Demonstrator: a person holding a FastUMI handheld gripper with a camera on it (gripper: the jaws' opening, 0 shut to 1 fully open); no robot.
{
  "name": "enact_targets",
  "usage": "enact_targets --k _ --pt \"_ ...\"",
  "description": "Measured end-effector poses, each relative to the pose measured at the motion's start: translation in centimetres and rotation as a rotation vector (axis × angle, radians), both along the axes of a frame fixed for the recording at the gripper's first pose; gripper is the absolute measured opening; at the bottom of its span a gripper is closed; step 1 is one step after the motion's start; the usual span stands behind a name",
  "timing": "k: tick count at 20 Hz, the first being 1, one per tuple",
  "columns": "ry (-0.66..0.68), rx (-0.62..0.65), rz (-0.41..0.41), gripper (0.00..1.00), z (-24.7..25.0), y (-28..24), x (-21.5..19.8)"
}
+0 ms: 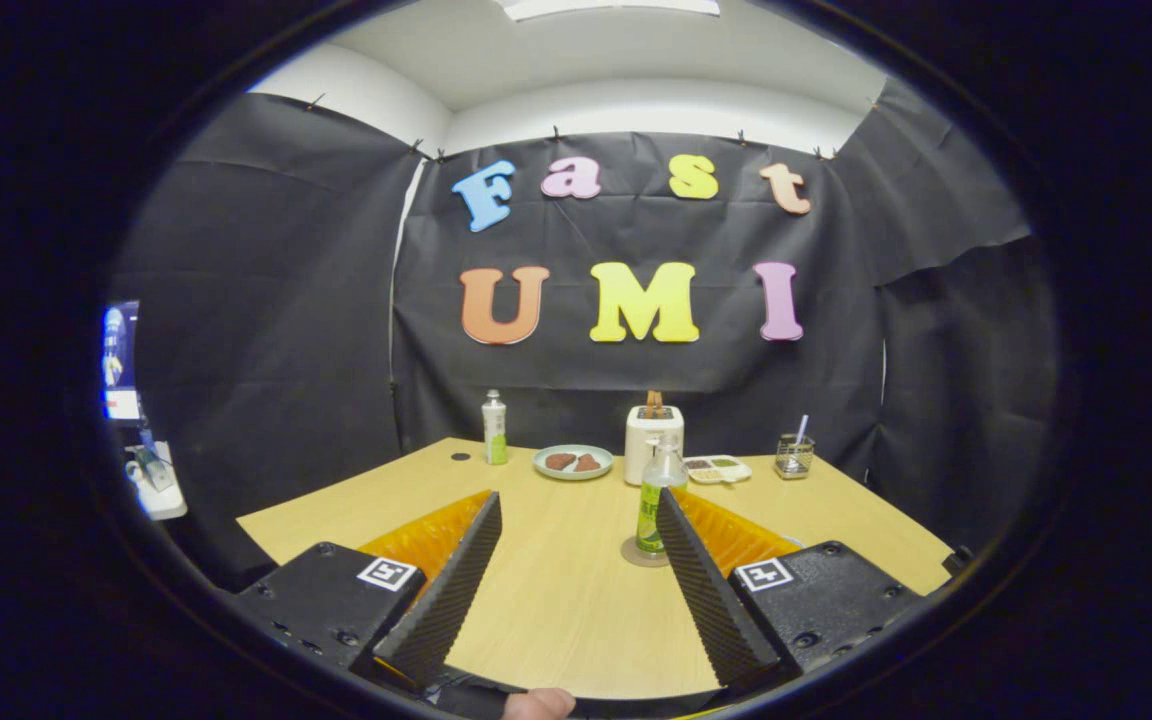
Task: Take the bottle from table, then pour the juice into the cup, finally place the bottle on the coaster
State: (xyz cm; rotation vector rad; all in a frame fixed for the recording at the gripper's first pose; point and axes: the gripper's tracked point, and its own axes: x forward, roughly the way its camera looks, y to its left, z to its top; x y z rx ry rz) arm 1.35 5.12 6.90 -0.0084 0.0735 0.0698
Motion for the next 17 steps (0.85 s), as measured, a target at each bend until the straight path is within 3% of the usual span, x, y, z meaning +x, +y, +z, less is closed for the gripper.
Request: enact_targets --k 17 --pt "-0.048 0.015 -0.072 1.0 1.8 -2.5 0.1"
